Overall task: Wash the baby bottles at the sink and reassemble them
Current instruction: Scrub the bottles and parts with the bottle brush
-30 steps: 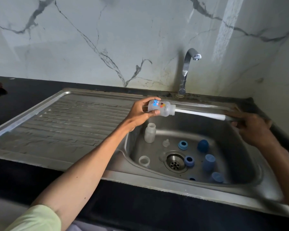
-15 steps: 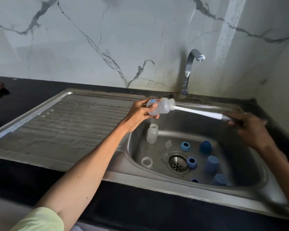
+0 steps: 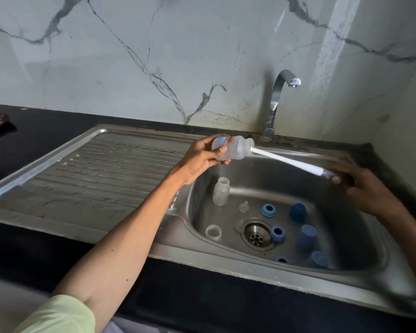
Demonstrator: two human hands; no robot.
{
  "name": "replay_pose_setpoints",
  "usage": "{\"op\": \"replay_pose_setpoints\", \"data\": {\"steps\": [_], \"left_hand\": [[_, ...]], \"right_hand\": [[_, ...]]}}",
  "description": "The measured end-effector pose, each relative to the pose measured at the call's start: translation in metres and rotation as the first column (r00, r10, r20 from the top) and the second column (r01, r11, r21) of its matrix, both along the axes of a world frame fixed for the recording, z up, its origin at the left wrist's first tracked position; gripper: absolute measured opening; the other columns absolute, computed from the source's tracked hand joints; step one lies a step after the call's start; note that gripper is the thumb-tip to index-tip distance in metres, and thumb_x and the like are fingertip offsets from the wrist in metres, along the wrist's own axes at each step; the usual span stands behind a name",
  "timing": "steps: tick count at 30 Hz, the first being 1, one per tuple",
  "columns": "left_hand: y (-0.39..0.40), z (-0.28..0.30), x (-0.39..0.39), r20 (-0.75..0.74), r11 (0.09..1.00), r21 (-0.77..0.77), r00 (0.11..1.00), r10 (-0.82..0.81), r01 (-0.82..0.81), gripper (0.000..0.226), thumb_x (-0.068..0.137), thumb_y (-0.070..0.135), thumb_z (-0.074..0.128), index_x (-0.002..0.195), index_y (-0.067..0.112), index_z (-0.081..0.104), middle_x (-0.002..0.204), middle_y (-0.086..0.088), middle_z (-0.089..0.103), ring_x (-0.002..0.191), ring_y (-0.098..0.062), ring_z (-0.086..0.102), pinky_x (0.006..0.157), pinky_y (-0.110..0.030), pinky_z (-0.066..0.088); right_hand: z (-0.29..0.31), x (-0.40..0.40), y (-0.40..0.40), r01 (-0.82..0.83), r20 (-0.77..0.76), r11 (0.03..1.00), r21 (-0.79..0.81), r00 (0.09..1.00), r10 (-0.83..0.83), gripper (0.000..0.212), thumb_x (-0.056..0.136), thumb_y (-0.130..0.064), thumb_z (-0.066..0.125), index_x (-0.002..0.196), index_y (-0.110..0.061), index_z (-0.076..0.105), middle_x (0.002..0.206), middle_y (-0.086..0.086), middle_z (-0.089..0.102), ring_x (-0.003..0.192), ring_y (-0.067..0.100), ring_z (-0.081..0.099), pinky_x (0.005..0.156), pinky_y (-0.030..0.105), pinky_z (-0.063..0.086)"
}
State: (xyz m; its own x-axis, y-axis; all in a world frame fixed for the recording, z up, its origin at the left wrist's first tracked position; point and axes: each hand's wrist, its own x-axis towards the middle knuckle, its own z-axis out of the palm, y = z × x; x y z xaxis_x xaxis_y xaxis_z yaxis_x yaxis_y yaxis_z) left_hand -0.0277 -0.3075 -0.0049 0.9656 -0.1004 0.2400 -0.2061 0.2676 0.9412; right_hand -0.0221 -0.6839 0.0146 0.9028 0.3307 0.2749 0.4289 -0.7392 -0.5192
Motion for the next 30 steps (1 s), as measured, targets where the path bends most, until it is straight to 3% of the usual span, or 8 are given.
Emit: {"op": "replay_pose_setpoints", "data": {"steps": [5, 8, 11, 14, 19, 24, 27, 30], "left_hand": [[0.002, -0.002, 0.0, 0.105, 0.997, 0.072, 0.994, 0.022, -0.029, 0.055, 0.076, -0.016, 0.071, 0.122, 0.014, 0.064, 0.117, -0.006, 0.066, 0.11, -0.02, 0.061, 0.096, -0.034, 0.055], [0.005, -0.001, 0.001, 0.163, 0.988, 0.129, 0.985, 0.058, -0.08, 0.059, 0.069, -0.018, 0.074, 0.12, 0.009, 0.064, 0.117, -0.003, 0.068, 0.112, -0.019, 0.061, 0.1, -0.035, 0.052], [0.007, -0.003, -0.002, 0.179, 0.975, 0.195, 0.982, 0.069, -0.104, 0.057, 0.069, -0.019, 0.074, 0.118, 0.008, 0.065, 0.118, -0.002, 0.068, 0.114, -0.019, 0.061, 0.103, -0.041, 0.05], [0.007, -0.004, -0.002, 0.15, 0.968, 0.235, 0.987, 0.06, -0.094, 0.054, 0.074, -0.023, 0.069, 0.118, 0.008, 0.065, 0.117, -0.002, 0.067, 0.115, -0.017, 0.061, 0.103, -0.04, 0.049], [0.011, -0.007, -0.002, 0.112, 0.969, 0.234, 0.993, 0.05, -0.075, 0.053, 0.079, -0.024, 0.062, 0.117, 0.013, 0.066, 0.116, 0.0, 0.068, 0.114, -0.017, 0.061, 0.102, -0.035, 0.05], [0.013, -0.003, -0.003, 0.046, 0.999, 0.054, 0.999, -0.008, 0.005, 0.049, 0.086, -0.02, 0.057, 0.123, 0.013, 0.06, 0.119, -0.004, 0.064, 0.112, -0.017, 0.062, 0.092, -0.037, 0.058], [0.008, -0.006, -0.001, 0.04, 0.999, 0.004, 0.998, -0.041, 0.041, 0.049, 0.084, -0.017, 0.06, 0.122, 0.013, 0.063, 0.121, -0.006, 0.064, 0.114, -0.021, 0.062, 0.093, -0.044, 0.057], [0.006, -0.01, -0.001, 0.024, 0.997, 0.078, 1.0, 0.013, -0.015, 0.051, 0.084, -0.021, 0.06, 0.123, 0.011, 0.062, 0.12, -0.005, 0.063, 0.111, -0.018, 0.064, 0.093, -0.04, 0.057]], "right_hand": [[-0.008, -0.003, 0.008, 0.05, -0.256, 0.999, -0.014, 0.965, -0.052, 0.034, 0.096, -0.012, 0.055, 0.093, -0.046, 0.06, 0.109, 0.005, 0.064, 0.105, 0.027, 0.058, 0.1, 0.051, 0.044], [-0.009, -0.003, 0.012, 0.057, -0.332, 0.998, -0.016, 0.941, -0.059, 0.032, 0.098, -0.006, 0.052, 0.097, -0.036, 0.062, 0.102, 0.012, 0.065, 0.1, 0.033, 0.059, 0.096, 0.044, 0.045], [-0.007, -0.002, 0.014, 0.08, -0.305, 0.991, -0.111, 0.946, -0.11, 0.036, 0.095, -0.001, 0.055, 0.126, -0.019, 0.062, 0.115, 0.015, 0.064, 0.101, 0.028, 0.057, 0.098, 0.04, 0.041], [-0.004, -0.003, 0.01, 0.082, -0.224, 0.984, -0.161, 0.967, -0.117, 0.038, 0.088, 0.005, 0.059, 0.107, -0.027, 0.065, 0.109, 0.013, 0.065, 0.104, 0.03, 0.057, 0.096, 0.039, 0.04], [0.013, -0.012, 0.011, 0.117, -0.14, 0.942, -0.316, 0.976, -0.168, 0.04, 0.094, -0.013, 0.054, 0.119, -0.045, 0.059, 0.122, 0.005, 0.059, 0.118, 0.032, 0.05, 0.101, 0.052, 0.03], [-0.001, 0.012, -0.025, -0.032, -0.11, 0.985, -0.172, 0.994, 0.013, 0.028, 0.083, -0.056, 0.058, 0.111, -0.056, 0.058, 0.114, -0.003, 0.064, 0.104, 0.022, 0.061, 0.096, 0.052, 0.047], [0.005, -0.003, -0.012, 0.002, -0.152, 0.999, -0.041, 0.988, -0.009, 0.023, 0.092, -0.022, 0.062, 0.11, -0.037, 0.063, 0.112, 0.003, 0.065, 0.104, 0.022, 0.061, 0.092, 0.045, 0.048], [0.002, -0.004, 0.003, 0.115, -0.194, 0.99, -0.087, 0.972, -0.13, 0.03, 0.092, -0.012, 0.061, 0.119, -0.024, 0.063, 0.114, 0.01, 0.063, 0.106, 0.028, 0.058, 0.096, 0.048, 0.045]]}}
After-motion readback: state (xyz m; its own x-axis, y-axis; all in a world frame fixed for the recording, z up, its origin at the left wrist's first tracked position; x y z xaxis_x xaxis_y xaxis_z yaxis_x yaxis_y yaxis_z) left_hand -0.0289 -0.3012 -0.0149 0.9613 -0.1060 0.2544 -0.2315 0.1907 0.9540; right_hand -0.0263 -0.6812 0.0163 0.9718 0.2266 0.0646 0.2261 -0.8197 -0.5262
